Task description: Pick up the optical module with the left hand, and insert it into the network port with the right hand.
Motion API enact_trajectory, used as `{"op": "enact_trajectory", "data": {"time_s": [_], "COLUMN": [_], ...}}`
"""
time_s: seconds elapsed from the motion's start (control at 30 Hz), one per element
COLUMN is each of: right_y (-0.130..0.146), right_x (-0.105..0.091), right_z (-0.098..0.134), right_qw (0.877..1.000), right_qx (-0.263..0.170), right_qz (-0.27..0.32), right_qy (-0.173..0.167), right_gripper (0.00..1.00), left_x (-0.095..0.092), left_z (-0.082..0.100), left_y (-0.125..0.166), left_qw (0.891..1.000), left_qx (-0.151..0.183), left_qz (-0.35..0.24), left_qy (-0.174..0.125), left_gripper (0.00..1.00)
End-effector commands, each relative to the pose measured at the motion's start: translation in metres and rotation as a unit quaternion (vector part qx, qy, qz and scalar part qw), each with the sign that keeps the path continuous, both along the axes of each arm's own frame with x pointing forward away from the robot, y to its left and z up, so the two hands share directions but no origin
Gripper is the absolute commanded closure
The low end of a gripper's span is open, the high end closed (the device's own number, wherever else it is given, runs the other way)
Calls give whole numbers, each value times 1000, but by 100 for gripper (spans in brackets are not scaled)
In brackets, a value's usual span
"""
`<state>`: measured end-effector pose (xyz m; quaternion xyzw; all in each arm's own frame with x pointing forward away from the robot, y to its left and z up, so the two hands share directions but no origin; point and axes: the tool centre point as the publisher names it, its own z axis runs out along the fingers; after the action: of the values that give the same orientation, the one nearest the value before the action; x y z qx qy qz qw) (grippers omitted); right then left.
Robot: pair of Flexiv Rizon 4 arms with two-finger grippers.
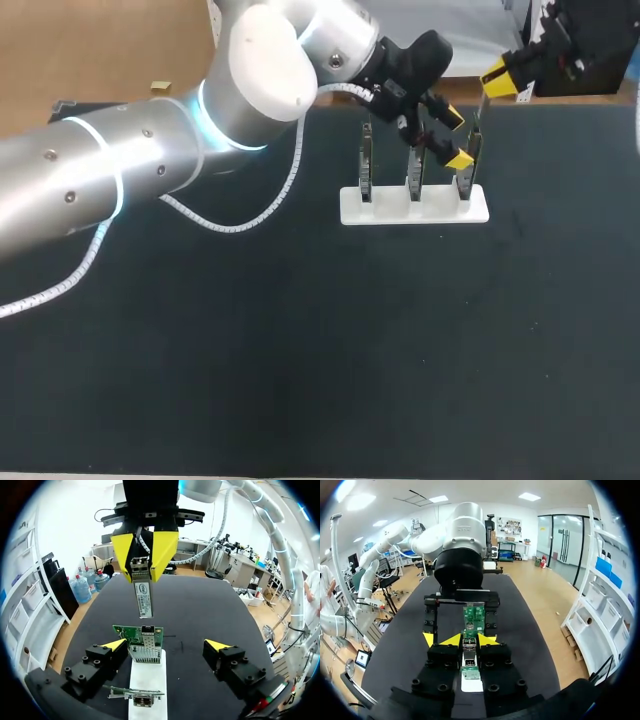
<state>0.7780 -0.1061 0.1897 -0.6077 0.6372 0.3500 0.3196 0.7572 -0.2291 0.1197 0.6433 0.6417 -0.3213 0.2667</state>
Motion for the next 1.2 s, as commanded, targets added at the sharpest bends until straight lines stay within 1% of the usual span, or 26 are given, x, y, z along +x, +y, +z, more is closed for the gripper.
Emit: {"op": "enact_trajectory", "data": {"time_s": [0.03, 0.57, 1.2], "right_y": [1, 1, 4], "right_x": [-3, -1, -3], "right_z": [-1, -7, -12], "right_qw": [1000, 1000, 1000], "right_qx": [-3, -19, -21], "right_qz": [-3, 2, 1], "right_qy": [-3, -7, -2], "right_gripper": [100, 100, 100], "left_x": [2, 2, 2], "left_z": [1, 1, 1], "left_y": [-1, -1, -1], "left_qw": [1000, 1000, 1000], "left_qx": [3, 3, 3], "left_qz": [-1, -1, -1], "left_qy": [2, 2, 2], "left_gripper": [0, 0, 0]}}
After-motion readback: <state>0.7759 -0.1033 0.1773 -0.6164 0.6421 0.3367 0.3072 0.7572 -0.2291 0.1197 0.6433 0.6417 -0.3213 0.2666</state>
